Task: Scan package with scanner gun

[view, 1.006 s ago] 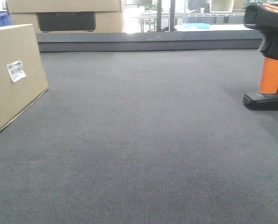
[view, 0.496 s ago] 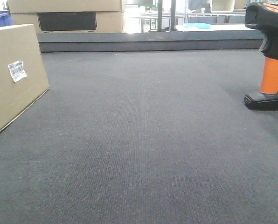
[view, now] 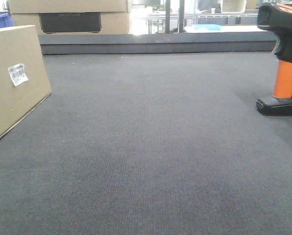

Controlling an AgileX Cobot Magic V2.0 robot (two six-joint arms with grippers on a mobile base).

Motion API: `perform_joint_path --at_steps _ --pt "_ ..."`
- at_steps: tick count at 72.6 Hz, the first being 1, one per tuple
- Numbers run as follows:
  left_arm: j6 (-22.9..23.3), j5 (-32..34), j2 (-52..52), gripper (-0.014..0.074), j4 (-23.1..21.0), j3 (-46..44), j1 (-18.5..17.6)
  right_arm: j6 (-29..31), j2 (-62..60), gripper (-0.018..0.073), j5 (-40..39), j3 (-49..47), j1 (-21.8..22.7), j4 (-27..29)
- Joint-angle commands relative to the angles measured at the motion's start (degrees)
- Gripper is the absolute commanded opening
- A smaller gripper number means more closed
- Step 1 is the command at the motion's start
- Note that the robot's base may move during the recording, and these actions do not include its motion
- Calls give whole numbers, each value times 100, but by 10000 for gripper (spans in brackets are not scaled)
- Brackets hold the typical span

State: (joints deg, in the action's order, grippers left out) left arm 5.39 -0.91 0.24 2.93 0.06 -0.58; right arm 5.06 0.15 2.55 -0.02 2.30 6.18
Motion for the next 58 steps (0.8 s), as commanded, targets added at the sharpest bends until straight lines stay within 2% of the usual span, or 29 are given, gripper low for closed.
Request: perform_joint_path --at_steps 1,58 --pt "-82 148 -24 -111 -113 -6 -38 43 -15 -167 -85 2 -12 32" --pt "-82 148 -24 -111 -125 -6 -38 43 -15 -167 -85 2 -12 32"
